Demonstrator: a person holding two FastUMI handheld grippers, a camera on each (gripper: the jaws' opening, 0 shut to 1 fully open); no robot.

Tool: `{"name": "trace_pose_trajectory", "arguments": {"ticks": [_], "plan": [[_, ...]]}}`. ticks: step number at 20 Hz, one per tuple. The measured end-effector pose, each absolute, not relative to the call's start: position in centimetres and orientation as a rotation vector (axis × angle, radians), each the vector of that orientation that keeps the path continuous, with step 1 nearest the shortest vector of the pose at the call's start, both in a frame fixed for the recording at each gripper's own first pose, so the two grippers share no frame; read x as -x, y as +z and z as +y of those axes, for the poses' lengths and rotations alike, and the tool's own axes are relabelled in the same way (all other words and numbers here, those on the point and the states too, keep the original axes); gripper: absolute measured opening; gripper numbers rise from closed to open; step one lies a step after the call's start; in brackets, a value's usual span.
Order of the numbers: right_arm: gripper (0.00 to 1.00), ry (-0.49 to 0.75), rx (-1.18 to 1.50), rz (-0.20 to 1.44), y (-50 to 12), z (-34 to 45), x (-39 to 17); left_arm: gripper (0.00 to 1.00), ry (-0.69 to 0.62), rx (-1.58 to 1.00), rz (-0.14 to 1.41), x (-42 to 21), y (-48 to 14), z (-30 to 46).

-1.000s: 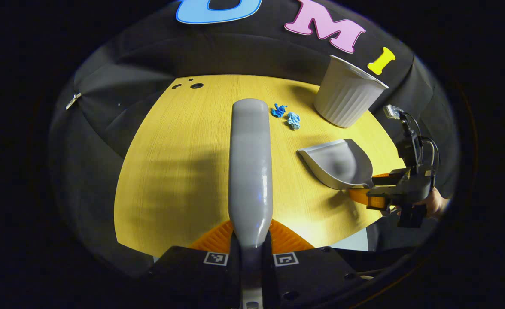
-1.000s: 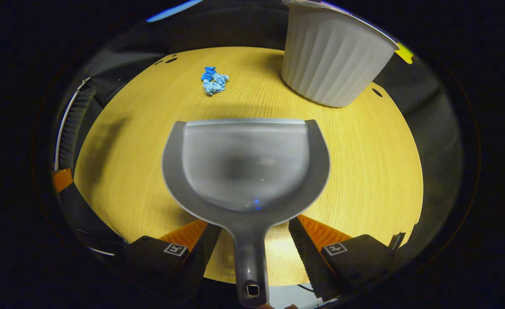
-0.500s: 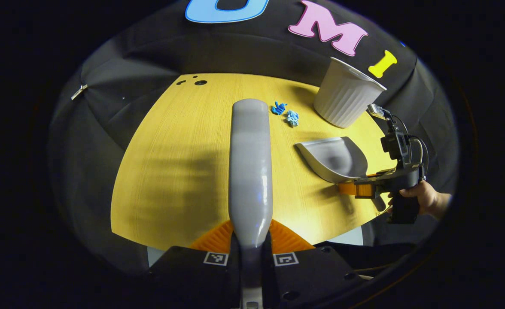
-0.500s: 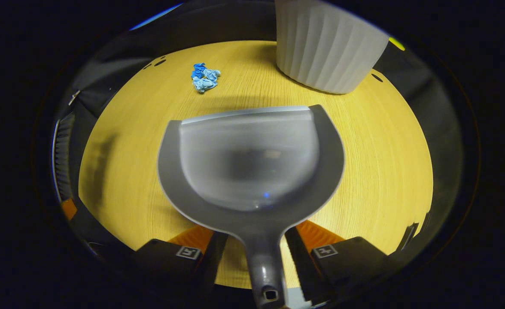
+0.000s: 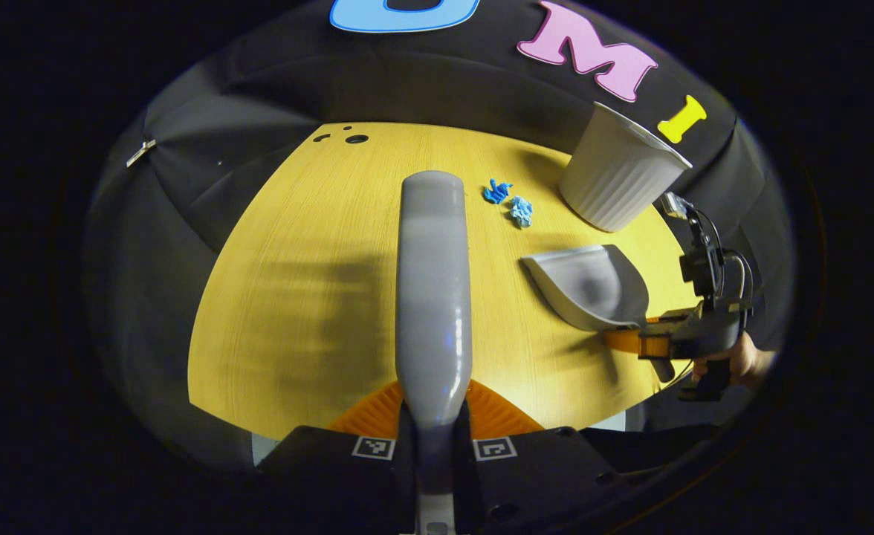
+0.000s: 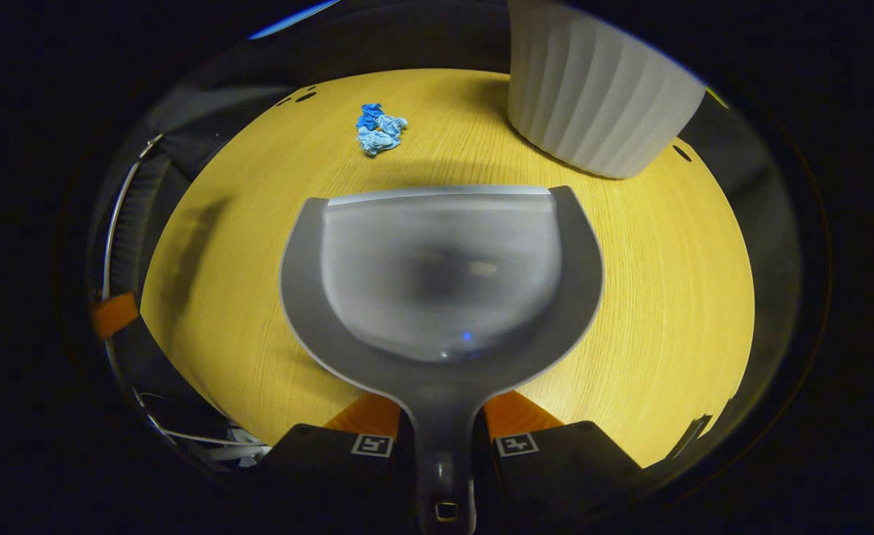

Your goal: Pick up the small broom and dustpan from the desktop, sweep the trash into the dustpan with the broom, and then empty the trash into the garbage bin.

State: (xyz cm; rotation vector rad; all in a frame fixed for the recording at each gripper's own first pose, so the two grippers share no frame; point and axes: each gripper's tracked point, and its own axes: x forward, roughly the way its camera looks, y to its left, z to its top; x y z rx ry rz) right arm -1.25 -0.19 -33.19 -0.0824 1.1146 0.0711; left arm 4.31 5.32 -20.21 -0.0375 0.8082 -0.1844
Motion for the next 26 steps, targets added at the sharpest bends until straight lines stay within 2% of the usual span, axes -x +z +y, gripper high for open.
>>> {"name": "trace_pose_trajectory", "arguments": {"ticks": [6, 7, 8, 10, 17, 19, 20, 21, 22, 26], "plan": [[0.35, 0.189, 0.114, 1.111, -30.2, -2.5, 1.6, 0.24, -0.175, -0.111, 0.836, -12.7, -19.8, 4.8], [0.38, 0.203, 0.104, 1.105, -29.7, -2.9, 1.5, 0.24, -0.172, -0.135, 0.840, -14.3, -19.6, 4.5], [0.35, 0.215, 0.104, 1.105, -29.3, -3.4, 1.4, 0.24, -0.178, -0.152, 0.846, -15.9, -19.7, 3.9], [0.35, 0.235, 0.122, 1.109, -28.7, -4.6, 1.2, 0.24, -0.175, -0.162, 0.877, -18.7, -19.7, 2.8], [0.35, 0.308, 0.215, 1.112, -30.1, -7.7, 0.4, 0.24, -0.219, -0.343, 0.916, -28.0, -21.0, -0.7], [0.34, 0.333, 0.222, 1.136, -30.8, -8.0, 0.8, 0.21, -0.224, -0.447, 0.923, -29.7, -21.0, -0.4], [0.34, 0.344, 0.227, 1.142, -31.0, -8.3, 0.8, 0.24, -0.230, -0.502, 0.931, -30.4, -21.1, -0.3], [0.35, 0.353, 0.229, 1.144, -31.1, -8.5, 0.8, 0.20, -0.237, -0.552, 0.935, -31.0, -21.1, -0.3], [0.35, 0.363, 0.231, 1.144, -31.0, -8.6, 0.8, 0.24, -0.253, -0.587, 0.932, -31.5, -21.3, -0.5], [0.35, 0.375, 0.233, 1.139, -31.1, -8.9, 0.6, 0.24, -0.347, -0.663, 0.929, -32.0, -21.8, -2.5]]}}
